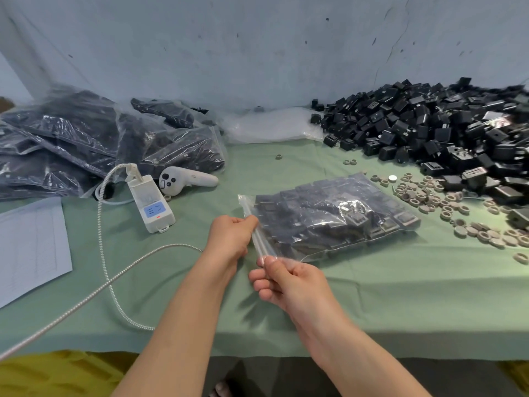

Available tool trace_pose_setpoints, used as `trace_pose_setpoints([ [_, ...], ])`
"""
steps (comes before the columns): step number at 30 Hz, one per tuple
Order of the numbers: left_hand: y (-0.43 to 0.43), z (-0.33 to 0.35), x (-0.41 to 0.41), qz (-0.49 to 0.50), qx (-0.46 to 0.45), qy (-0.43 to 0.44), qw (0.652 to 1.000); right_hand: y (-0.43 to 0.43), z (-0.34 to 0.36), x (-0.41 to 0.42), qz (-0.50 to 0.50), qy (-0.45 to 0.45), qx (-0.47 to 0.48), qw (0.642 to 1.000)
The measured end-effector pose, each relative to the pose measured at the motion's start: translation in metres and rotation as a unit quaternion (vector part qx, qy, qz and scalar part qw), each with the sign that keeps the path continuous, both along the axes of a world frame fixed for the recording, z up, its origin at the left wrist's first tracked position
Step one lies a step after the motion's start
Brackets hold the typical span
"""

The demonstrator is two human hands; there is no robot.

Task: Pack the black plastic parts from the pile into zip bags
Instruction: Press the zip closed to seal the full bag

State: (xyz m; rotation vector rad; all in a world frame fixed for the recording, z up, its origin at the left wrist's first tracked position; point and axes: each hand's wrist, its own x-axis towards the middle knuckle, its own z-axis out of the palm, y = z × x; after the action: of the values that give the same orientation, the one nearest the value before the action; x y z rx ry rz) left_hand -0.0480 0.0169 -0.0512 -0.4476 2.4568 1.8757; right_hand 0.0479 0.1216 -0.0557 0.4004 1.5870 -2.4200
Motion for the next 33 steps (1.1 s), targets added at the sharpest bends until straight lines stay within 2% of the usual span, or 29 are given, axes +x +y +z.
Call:
trace_pose_setpoints([
  [8, 0.004, -0.002, -0.007, 0.033, -0.05, 0.033, 0.998, 0.001, 0.001, -0.002, 0.007, -0.005, -0.017, 1.0],
  [12, -0.007, 0.002, 0.008, -0.04, -0.028, -0.038, 0.998, 0.008, 0.003, -0.002, 0.041, -0.037, -0.063, 0.997],
  [17, -0.016, 0.005, 0.035, -0.136, -0.067, -0.092, 0.984, 0.013, 0.003, 0.001, 0.075, -0.06, -0.086, 0.992],
  [33, -0.015, 0.007, 0.041, -0.144, -0.073, -0.076, 0.984, 0.012, 0.002, -0.003, 0.082, -0.065, -0.069, 0.992],
])
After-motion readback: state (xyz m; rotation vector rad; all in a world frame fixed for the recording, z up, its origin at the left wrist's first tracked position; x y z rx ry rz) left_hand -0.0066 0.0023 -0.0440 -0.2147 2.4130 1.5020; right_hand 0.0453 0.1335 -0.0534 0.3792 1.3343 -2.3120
